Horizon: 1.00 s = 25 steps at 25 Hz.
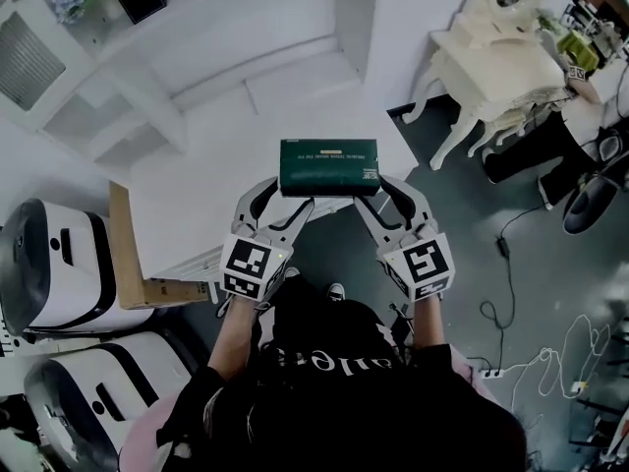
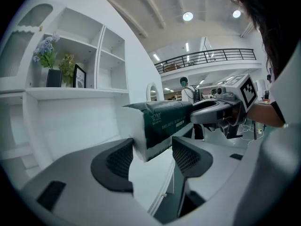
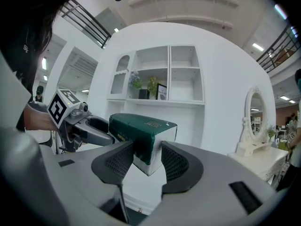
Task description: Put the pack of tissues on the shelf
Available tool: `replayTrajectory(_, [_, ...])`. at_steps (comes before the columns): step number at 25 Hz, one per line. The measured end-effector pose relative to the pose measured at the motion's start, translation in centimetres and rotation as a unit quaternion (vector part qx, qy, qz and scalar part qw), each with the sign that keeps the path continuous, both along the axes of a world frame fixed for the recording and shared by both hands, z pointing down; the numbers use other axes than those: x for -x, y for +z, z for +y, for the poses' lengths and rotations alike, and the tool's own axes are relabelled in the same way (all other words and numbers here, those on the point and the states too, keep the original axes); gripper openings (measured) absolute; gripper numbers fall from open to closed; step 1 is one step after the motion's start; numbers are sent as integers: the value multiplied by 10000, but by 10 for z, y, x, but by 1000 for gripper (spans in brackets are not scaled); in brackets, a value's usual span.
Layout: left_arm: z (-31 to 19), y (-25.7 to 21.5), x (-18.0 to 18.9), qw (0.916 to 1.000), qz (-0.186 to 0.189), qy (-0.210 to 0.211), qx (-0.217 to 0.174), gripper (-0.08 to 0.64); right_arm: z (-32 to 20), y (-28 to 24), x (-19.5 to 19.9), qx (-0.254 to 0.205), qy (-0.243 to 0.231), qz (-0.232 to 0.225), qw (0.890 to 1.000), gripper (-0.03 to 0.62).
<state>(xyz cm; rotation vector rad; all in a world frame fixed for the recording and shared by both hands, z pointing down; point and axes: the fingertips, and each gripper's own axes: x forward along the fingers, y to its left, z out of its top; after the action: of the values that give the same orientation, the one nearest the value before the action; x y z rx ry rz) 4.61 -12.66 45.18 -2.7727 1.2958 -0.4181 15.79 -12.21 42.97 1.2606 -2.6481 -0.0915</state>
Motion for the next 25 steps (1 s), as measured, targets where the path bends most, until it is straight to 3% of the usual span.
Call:
replayTrajectory(6, [-34, -11, 3, 9998, -106, 23, -160, 265, -37, -8, 3, -209, -56, -41, 9998, 213])
replayTrajectory(12, [-81, -23, -16, 9994, -118, 183, -285, 265, -80, -22, -17, -367, 47, 45, 9993, 213])
replayTrajectory(25, [-200, -96, -11, 9941, 163, 263, -1035, 265, -196, -94, -9, -1099, 56, 188, 9938, 213])
